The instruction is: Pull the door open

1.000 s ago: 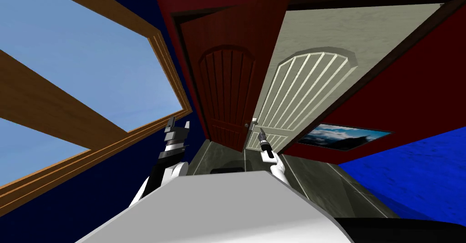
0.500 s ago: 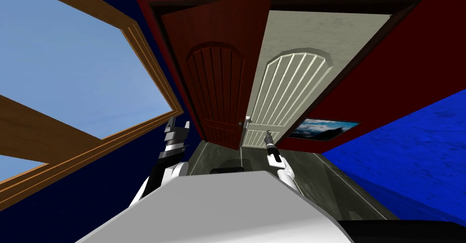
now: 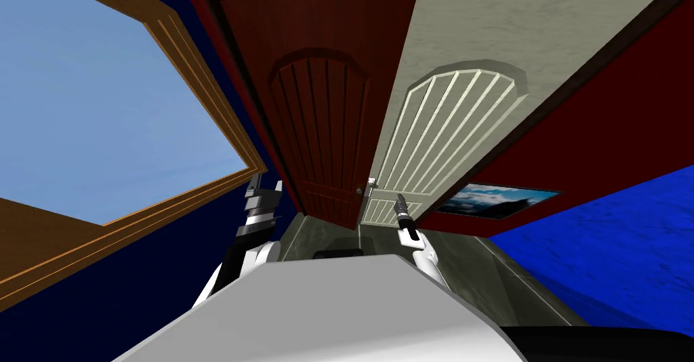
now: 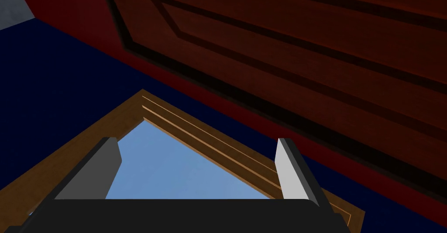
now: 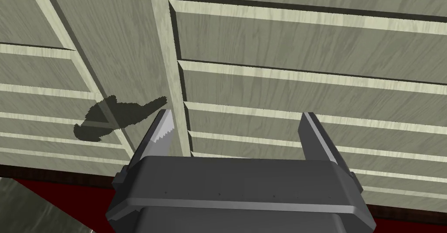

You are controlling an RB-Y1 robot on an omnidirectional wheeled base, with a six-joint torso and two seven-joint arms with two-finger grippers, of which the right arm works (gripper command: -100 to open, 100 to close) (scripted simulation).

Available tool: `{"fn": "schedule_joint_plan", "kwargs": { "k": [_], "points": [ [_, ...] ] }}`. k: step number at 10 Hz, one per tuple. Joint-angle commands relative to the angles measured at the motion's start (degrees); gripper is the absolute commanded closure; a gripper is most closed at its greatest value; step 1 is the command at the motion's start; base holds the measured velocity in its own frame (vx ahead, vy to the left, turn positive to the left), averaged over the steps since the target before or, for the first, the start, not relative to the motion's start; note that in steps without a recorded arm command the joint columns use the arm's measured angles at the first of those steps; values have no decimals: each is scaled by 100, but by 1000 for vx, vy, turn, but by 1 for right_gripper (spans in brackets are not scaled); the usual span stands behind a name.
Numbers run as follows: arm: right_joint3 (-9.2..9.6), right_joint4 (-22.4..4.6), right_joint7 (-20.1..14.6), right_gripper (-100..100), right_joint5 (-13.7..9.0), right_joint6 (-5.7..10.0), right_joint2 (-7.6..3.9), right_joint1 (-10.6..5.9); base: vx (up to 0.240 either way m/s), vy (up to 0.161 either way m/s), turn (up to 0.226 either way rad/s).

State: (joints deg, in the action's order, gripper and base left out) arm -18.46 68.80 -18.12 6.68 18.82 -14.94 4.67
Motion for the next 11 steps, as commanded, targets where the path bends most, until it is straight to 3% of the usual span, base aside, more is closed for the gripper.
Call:
{"fn": "schedule_joint_plan", "kwargs": {
  "k": [1,3,4,5,7,8,11],
  "points": [
    [112,52,1,-100,12,7,89,-80,205,-29,125],
    [254,79,4,-100,29,31,200,-191,190,65,141],
    [254,79,4,-100,29,31,200,-191,137,47,31],
    [422,115,4,-100,51,57,329,-313,146,77,217],
    [417,192,13,-100,56,-9,345,-297,107,100,83],
    [417,192,13,100,56,-9,345,-297,-9,-8,-10],
    [417,192,13,100,56,-9,345,-297,-17,-15,17]
  ]
}}
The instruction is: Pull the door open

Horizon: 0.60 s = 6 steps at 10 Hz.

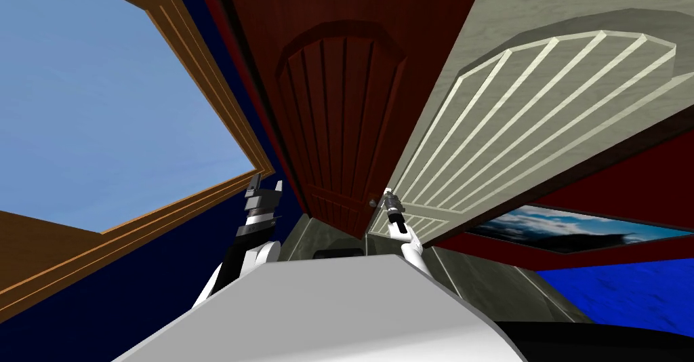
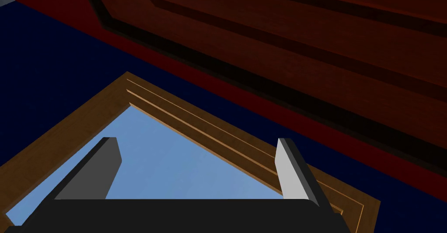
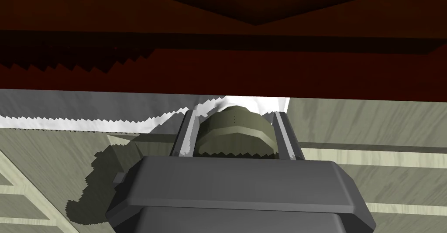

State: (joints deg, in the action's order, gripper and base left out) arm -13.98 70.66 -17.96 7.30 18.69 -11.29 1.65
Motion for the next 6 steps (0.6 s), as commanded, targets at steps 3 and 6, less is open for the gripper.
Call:
{"fn": "schedule_joint_plan", "kwargs": {
  "k": [3,6],
  "points": [
    [-109,-85,9,100,-40,-1,-112,53,-31,-18,-29],
    [-204,-292,33,100,-136,30,-281,46,-178,-104,-144]
  ]
}}
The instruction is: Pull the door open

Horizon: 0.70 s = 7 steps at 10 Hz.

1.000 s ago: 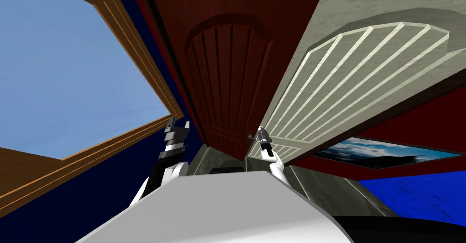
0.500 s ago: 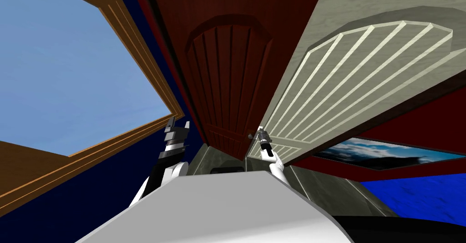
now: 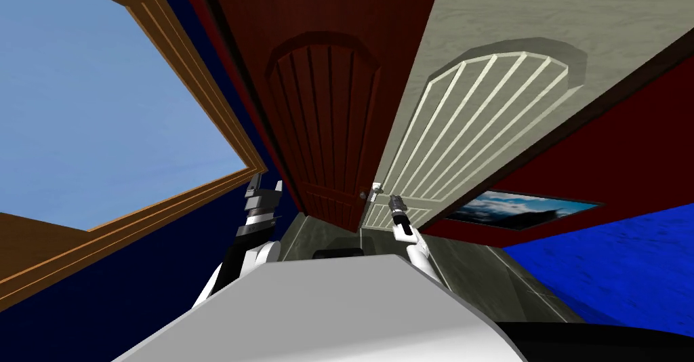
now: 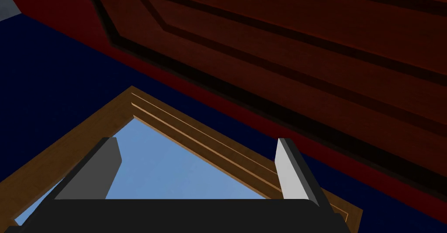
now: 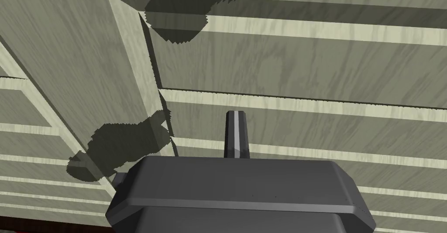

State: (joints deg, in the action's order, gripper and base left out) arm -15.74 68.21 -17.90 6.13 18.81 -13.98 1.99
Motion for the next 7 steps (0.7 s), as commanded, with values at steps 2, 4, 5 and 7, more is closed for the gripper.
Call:
{"fn": "schedule_joint_plan", "kwargs": {
  "k": [2,4,5,7],
  "points": [
    [65,52,-48,-100,12,-1,-4,60,-201,26,9],
    [131,99,-86,-100,23,1,2,92,-185,52,14],
    [172,126,-105,-100,30,3,9,101,-193,58,23],
    [379,239,-159,-100,65,26,83,40,-163,63,142]
  ]
}}
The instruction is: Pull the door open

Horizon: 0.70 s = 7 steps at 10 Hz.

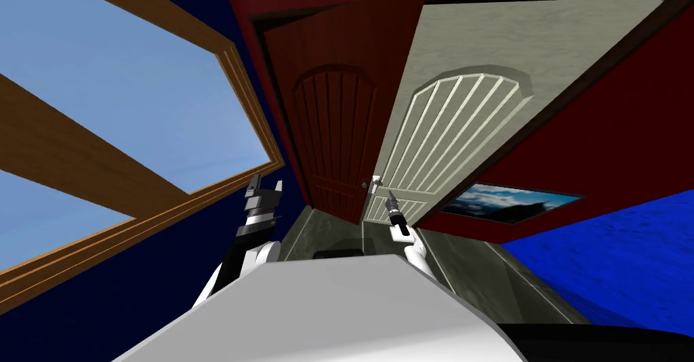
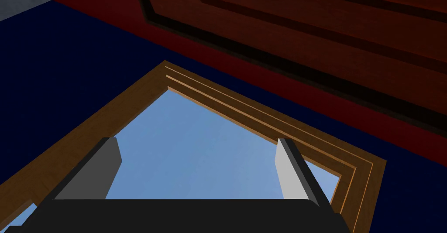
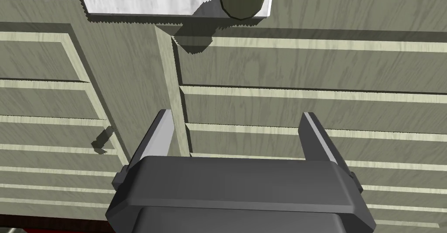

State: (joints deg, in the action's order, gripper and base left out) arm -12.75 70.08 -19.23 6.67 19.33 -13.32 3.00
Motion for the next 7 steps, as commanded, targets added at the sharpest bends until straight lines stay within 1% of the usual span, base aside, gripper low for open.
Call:
{"fn": "schedule_joint_plan", "kwargs": {
  "k": [1,2,3,5,6,7],
  "points": [
    [126,73,-31,-100,18,-19,40,-96,-45,145,138],
    [69,-75,-15,-100,10,48,12,-123,-3,65,7],
    [-82,-144,-7,-100,-15,36,-85,-43,-57,-53,-199],
    [-290,-222,17,-100,-47,17,-211,43,-40,-128,-156],
    [-391,-263,33,-100,-63,11,-268,69,63,-114,-113],
    [-470,-301,52,-100,-76,10,-306,70,141,-89,-60]
  ]
}}
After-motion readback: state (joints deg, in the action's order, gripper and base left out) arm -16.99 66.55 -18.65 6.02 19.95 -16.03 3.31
